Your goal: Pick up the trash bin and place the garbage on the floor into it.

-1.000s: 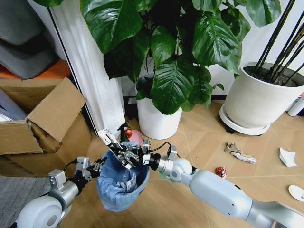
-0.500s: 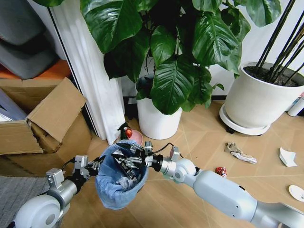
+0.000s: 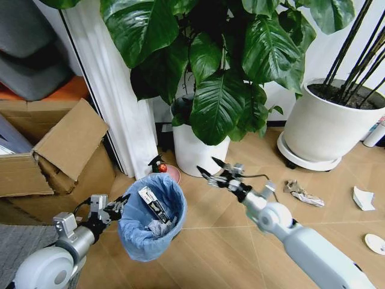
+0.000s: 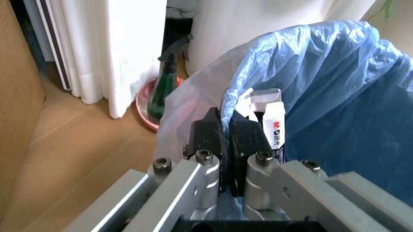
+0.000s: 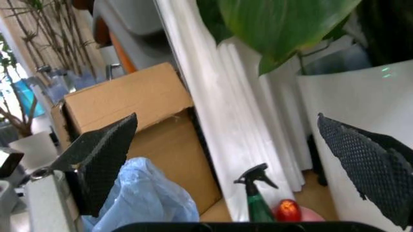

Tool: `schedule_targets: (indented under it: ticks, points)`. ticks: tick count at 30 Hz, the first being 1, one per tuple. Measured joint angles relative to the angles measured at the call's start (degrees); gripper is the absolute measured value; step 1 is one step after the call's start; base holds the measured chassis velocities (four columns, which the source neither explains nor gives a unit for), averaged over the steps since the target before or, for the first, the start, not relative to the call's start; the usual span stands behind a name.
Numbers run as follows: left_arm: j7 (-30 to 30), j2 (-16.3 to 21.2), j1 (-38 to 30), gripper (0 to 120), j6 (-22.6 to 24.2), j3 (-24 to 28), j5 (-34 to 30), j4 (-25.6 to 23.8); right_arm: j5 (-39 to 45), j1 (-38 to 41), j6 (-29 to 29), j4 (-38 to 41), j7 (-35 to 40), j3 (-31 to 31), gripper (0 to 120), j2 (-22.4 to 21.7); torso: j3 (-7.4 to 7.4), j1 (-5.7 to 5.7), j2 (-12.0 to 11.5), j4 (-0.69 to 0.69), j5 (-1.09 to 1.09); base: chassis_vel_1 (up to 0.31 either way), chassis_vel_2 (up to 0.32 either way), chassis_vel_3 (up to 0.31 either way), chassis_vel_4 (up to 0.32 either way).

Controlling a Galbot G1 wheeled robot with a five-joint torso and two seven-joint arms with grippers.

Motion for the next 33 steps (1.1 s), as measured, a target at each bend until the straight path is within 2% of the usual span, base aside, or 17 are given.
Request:
schedule_targets:
  ticks: [2,4,5,8,13,18,24,27,31,33]
  points:
    - [-0.01,0.12,0.01,0,0.0,-0.06,0.0,-0.38,-2.02,-3.34,-0.14,0.32,1.45,4.56,100,-0.26,0.0,0.0,0.0,0.03,0.0,0.0,0.0,0.0,0.0]
    - [-0.01,0.16,0.0,0,0.0,-0.11,0.0,-0.46,-3.09,-4.55,-0.18,0.2,2.4,6.04,100,-0.26,0.0,0.0,0.0,0.04,0.0,0.0,0.0,0.0,0.0]
    - [-0.03,0.12,0.02,0,0.0,-0.25,0.06,-0.69,-5.96,-9.18,-0.12,-0.87,6.35,10.2,100,-0.13,0.0,0.0,0.0,0.04,-0.02,0.0,0.0,0.0,0.0]
    - [-0.02,-0.51,0.26,0,0.0,-0.3,0.47,-1.08,-13.04,-17.09,-0.36,-4.07,13.68,17.55,100,1.35,0.0,0.0,0.0,-0.02,0.01,0.0,0.0,0.0,0.0]
    - [0.22,-1.2,0.45,0,-0.03,-0.4,1.0,-1.36,-18.72,-23.94,-1.25,-6.89,20.6,25.1,100,5.07,0.0,0.0,0.0,-0.02,0.01,0.0,0.0,0.0,0.0]
    - [0.31,-1.47,0.52,0,-0.1,-0.54,1.42,-1.7,-22.01,-27.24,-1.38,-8.8,25.13,29.1,100,9.01,0.0,0.0,0.0,0.0,0.01,0.0,0.0,0.0,0.0]
    - [0.38,-1.97,1.14,0,-0.14,-0.96,1.85,-2.44,-24.73,-27.79,-1.6,-12.38,26.0,31.3,100,11.23,0.0,0.0,0.0,0.0,0.0,0.0,0.0,0.0,0.0]
    - [0.4,-2.11,1.48,0,-0.16,-1.17,2.0,-2.74,-25.84,-26.9,-1.25,-15.12,24.8,31.57,100,11.5,0.0,0.0,0.0,0.0,-0.01,0.0,0.0,0.0,0.0]
    - [0.43,-1.77,2.27,0,-0.18,-1.65,2.27,-3.14,-27.94,-21.36,-1.5,-24.04,23.06,30.11,100,12.48,0.01,0.0,0.0,0.01,-0.01,0.0,0.0,0.0,0.0]
    - [0.43,-1.61,2.39,0,-0.18,-1.76,2.27,-3.26,-28.2,-20.03,-1.8,-25.81,23.04,29.74,100,12.74,0.01,0.0,0.0,0.01,-0.01,0.0,0.0,0.0,0.0]
